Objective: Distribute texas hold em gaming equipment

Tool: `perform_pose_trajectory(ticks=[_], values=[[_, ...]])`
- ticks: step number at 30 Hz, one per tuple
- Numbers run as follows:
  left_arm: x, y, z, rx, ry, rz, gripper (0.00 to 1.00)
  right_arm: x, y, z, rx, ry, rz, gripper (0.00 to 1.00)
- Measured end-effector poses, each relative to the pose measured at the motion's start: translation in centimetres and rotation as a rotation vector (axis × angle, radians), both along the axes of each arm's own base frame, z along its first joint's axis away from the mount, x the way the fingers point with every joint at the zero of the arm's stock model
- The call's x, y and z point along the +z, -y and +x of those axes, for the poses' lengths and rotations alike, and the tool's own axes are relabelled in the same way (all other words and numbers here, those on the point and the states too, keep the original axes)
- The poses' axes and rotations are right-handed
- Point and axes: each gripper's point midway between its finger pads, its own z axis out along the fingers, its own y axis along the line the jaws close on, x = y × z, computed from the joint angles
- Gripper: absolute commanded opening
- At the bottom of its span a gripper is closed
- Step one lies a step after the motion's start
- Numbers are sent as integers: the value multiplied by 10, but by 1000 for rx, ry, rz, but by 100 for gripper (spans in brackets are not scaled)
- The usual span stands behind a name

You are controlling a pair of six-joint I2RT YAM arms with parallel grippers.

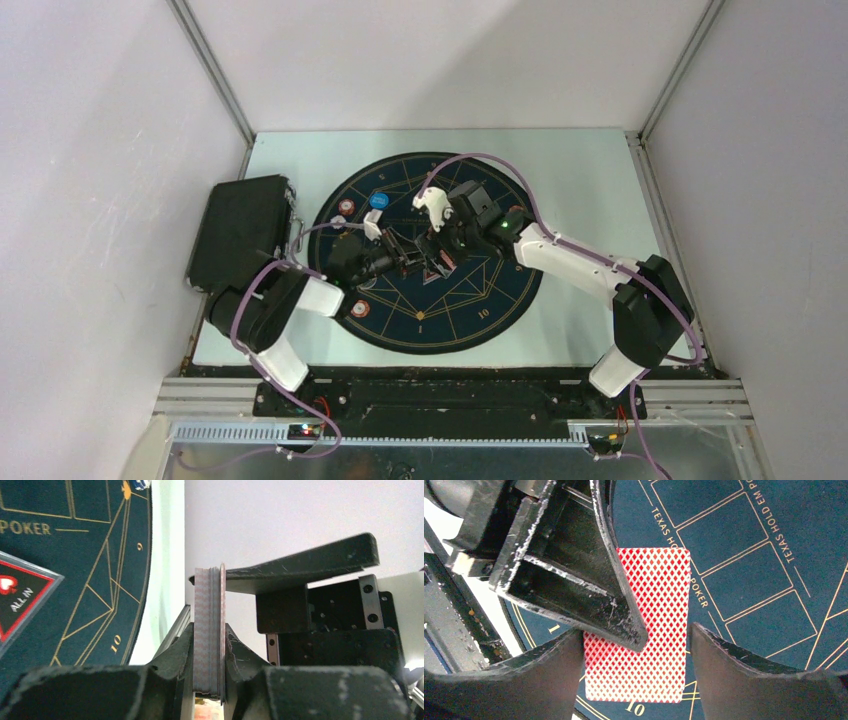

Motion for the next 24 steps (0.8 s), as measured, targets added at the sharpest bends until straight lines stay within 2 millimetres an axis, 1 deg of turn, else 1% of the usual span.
perform_pose_trajectory(ticks=[3,6,8,10,11,13,14,18,24], values=[[6,2,-4,-10,16,-3,0,-1,1,-1,-1,-5,-4,82],[13,3,-6,-14,38,-9,0,-2,1,-3,2,-10,-11,82],[14,3,-6,-15,42,-5,0,-3,2,-3,-1,-10,-18,78],[11,3,-6,-13,33,3,0,-3,3,-4,-1,-7,-29,71],[9,3,-6,-15,31,8,0,-3,3,-4,0,-6,-32,66],[6,3,-7,-12,23,22,0,-4,2,-6,3,-5,-38,63],[5,3,-7,-12,21,29,0,-4,3,-6,1,-2,-44,63],[6,3,-9,-7,30,55,0,-4,2,-8,3,-6,-44,71],[6,3,-11,-11,38,76,0,-6,0,-8,11,-20,-50,73]])
